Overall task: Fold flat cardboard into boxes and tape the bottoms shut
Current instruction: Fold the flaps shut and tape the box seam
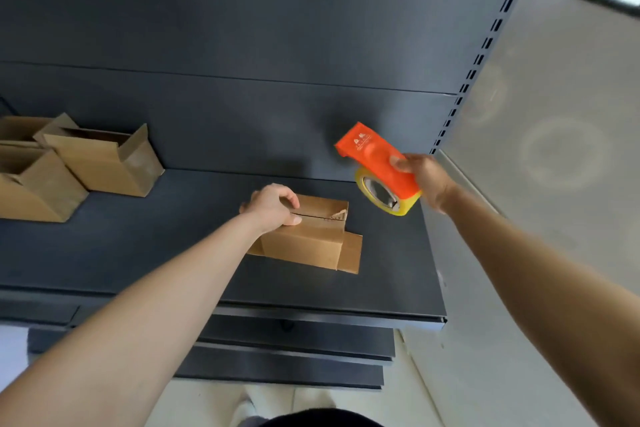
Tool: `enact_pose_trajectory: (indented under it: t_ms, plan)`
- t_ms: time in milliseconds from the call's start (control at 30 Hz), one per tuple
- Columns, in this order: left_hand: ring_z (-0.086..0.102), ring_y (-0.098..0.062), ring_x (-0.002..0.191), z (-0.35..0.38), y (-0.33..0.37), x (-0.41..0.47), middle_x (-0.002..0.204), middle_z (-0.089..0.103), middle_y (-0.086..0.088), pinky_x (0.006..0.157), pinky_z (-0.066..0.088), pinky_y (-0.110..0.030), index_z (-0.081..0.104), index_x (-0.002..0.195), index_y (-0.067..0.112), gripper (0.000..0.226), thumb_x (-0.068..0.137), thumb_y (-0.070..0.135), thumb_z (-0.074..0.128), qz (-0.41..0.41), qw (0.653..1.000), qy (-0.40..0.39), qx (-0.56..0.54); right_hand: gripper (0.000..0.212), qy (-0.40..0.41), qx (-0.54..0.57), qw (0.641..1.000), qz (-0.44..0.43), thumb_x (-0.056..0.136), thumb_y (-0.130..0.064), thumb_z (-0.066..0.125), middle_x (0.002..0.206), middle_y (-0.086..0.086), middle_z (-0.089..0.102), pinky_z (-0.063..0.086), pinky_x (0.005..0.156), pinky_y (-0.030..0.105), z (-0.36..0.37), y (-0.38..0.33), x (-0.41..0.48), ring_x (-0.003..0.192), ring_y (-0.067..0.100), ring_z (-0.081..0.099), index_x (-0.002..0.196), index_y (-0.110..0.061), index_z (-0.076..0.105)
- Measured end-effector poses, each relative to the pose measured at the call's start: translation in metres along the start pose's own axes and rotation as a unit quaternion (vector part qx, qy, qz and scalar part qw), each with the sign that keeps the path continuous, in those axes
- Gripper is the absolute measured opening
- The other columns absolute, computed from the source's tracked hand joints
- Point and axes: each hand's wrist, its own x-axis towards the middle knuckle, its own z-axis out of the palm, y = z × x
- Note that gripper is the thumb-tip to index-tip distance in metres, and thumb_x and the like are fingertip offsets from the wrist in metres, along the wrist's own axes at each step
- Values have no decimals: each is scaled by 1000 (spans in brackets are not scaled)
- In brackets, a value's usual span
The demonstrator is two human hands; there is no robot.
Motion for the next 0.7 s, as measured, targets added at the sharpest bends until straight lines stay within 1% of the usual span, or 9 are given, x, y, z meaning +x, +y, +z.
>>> enact_pose_trajectory:
  t_ms: [100, 167, 300, 433, 500, 533, 567, 600, 700]
  plan:
    - [44, -23, 125, 0, -2, 0, 126, 54, 8, 109, 30, -48, 61, 71, 32, 22, 71, 20, 79, 10, 1000, -4, 1, 52, -26, 77, 997, -9, 80, -51, 62, 96, 21, 69, 53, 81, 41, 9, -21, -14, 81, 30, 65, 101, -4, 67]
    - [43, -22, 126, -2, -4, 1, 128, 54, 8, 109, 30, -48, 60, 72, 33, 21, 72, 23, 79, 26, 1000, -7, 5, 66, -46, 84, 995, -14, 73, -60, 64, 96, 24, 69, 54, 84, 45, 23, -28, -20, 81, 33, 67, 103, -1, 67]
    - [38, -20, 131, -4, -8, -2, 137, 48, 10, 110, 29, -45, 61, 76, 36, 18, 75, 28, 77, 43, 999, -24, -4, 53, -27, 3, 1000, -9, 83, -54, 62, 82, 19, 71, 55, 81, 44, 57, -25, -28, 70, 28, 68, 89, -2, 68]
    - [32, -19, 137, -13, -14, -2, 149, 36, 6, 113, 27, -41, 68, 95, 32, 9, 87, 28, 65, 56, 995, -72, -49, 53, -4, -16, 1000, 10, 83, -53, 62, 83, 19, 71, 55, 78, 42, 67, -25, -28, 68, 27, 67, 93, -1, 67]
    - [39, -19, 134, -21, -13, -4, 144, 44, 4, 112, 30, -38, 70, 107, 23, 22, 94, 32, 54, 77, 992, -41, -94, 52, 3, -26, 1000, 14, 83, -54, 61, 82, 17, 71, 55, 75, 39, 66, -26, -28, 66, 26, 67, 92, -3, 66]
    - [44, -19, 130, -25, -10, -7, 139, 51, 1, 109, 33, -36, 69, 106, 20, 27, 97, 35, 49, 79, 986, -11, -145, 51, 4, -30, 999, 15, 83, -54, 61, 82, 17, 71, 56, 72, 37, 67, -27, -28, 66, 25, 67, 92, -3, 66]
    - [49, -20, 124, -30, -5, -11, 132, 57, -3, 106, 36, -35, 69, 101, 19, 33, 98, 40, 44, 71, 975, 5, -211, 52, 4, -33, 999, 15, 82, -54, 62, 82, 16, 70, 56, 70, 36, 68, -28, -29, 65, 24, 67, 92, -3, 65]
    - [54, -21, 115, -34, -1, -14, 124, 62, -7, 99, 40, -34, 68, 97, 18, 40, 99, 46, 39, 48, 958, -6, -281, 53, 6, -38, 999, 16, 81, -55, 63, 81, 16, 70, 56, 68, 34, 70, -29, -29, 64, 24, 67, 92, -4, 65]
    - [63, -22, 84, -45, 7, -19, 93, 70, -9, 75, 50, -31, 67, 94, 8, 63, 92, 62, 35, -50, 879, -131, -455, 49, 17, -58, 998, 19, 82, -54, 63, 81, 14, 70, 55, 69, 35, 73, -30, -28, 66, 24, 66, 89, -5, 64]
